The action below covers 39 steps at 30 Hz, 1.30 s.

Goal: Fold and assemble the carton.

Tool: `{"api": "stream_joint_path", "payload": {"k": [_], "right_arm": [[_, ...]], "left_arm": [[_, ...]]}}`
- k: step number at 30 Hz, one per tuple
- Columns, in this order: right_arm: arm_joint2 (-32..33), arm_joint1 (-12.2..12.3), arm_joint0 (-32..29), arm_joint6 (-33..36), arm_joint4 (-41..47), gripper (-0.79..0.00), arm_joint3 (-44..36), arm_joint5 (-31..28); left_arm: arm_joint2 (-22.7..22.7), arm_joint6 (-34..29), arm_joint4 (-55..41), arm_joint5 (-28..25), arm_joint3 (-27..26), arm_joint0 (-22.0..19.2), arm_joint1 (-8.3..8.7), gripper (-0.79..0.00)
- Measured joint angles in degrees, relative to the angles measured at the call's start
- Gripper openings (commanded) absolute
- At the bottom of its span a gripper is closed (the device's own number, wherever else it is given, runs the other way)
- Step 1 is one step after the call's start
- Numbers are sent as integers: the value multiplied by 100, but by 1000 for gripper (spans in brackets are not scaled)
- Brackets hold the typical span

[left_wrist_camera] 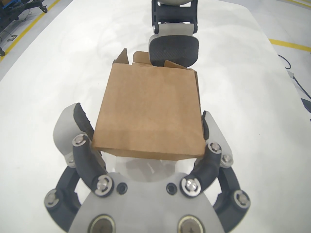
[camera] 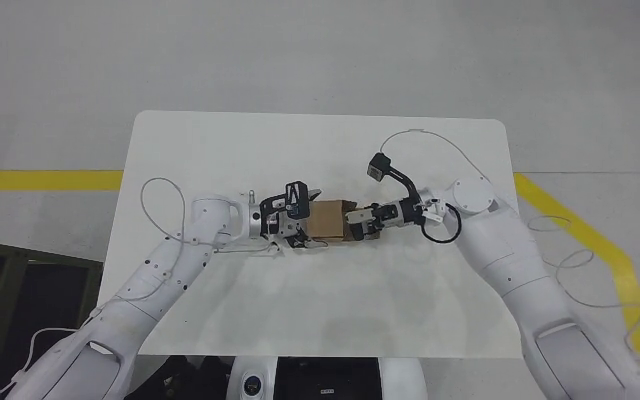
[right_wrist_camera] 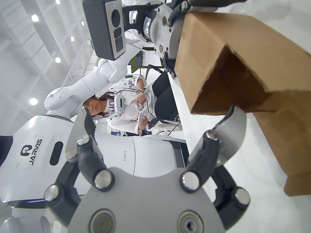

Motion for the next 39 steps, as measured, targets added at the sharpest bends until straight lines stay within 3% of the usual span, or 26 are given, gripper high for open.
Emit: {"api": "stream_joint_path", "payload": {"k": [16,32,39], "right_arm": [[-516,-307,360,-93,216,0,568,-94],[462,225,-24,-59,-78,0,239,-56],[296,149,167,-143,-274,0,337,-140]], "left_arm": [[-84,41,123,-104,-23,46,0,0],[-237,-71,-21,-40,-107,93,-10,0],[-250,-27,151,33,-233,173,-3,0]]}}
